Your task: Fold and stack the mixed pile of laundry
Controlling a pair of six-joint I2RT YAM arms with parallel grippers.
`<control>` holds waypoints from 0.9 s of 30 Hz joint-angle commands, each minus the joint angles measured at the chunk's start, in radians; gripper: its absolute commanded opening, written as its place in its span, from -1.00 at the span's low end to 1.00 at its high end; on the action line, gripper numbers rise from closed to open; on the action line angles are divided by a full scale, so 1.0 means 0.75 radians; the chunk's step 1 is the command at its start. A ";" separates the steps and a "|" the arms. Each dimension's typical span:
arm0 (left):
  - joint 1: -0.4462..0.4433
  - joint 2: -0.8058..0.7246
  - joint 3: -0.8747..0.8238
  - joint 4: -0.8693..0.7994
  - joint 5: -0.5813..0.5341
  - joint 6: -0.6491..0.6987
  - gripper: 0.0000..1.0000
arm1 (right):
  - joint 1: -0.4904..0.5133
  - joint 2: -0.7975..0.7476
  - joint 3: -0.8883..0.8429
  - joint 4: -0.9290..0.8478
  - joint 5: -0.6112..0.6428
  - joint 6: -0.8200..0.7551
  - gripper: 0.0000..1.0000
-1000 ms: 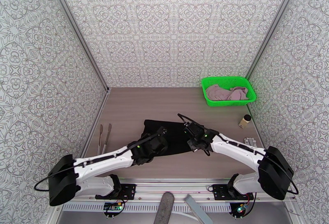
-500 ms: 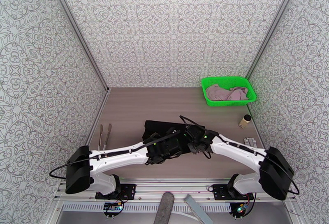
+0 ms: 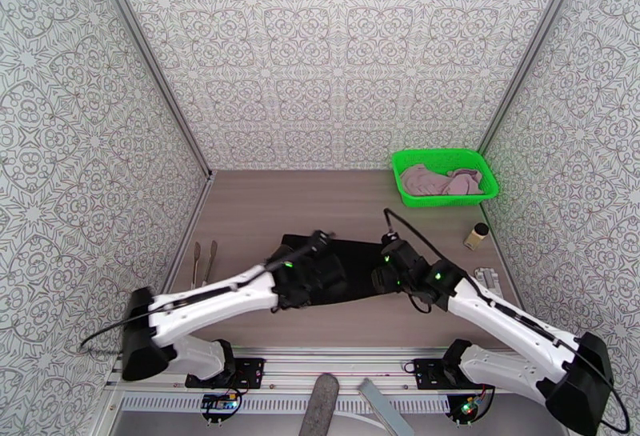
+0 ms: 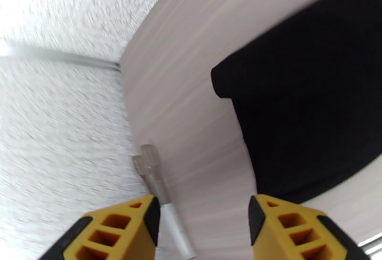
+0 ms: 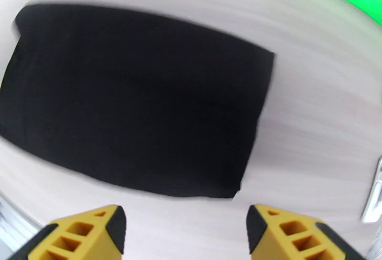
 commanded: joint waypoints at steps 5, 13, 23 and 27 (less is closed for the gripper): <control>0.515 -0.238 -0.283 0.581 0.714 0.042 -0.36 | -0.183 0.256 0.067 0.097 -0.179 0.085 0.34; 0.595 -0.035 -0.321 0.626 0.813 0.011 -0.65 | -0.184 0.469 0.129 0.068 -0.102 0.131 0.11; 0.555 0.169 -0.500 0.744 0.947 -0.196 -0.84 | -0.204 0.637 0.215 -0.004 0.023 0.118 0.09; 0.440 0.190 -0.576 0.764 0.936 -0.307 -0.87 | -0.211 0.655 0.193 -0.003 0.046 0.121 0.15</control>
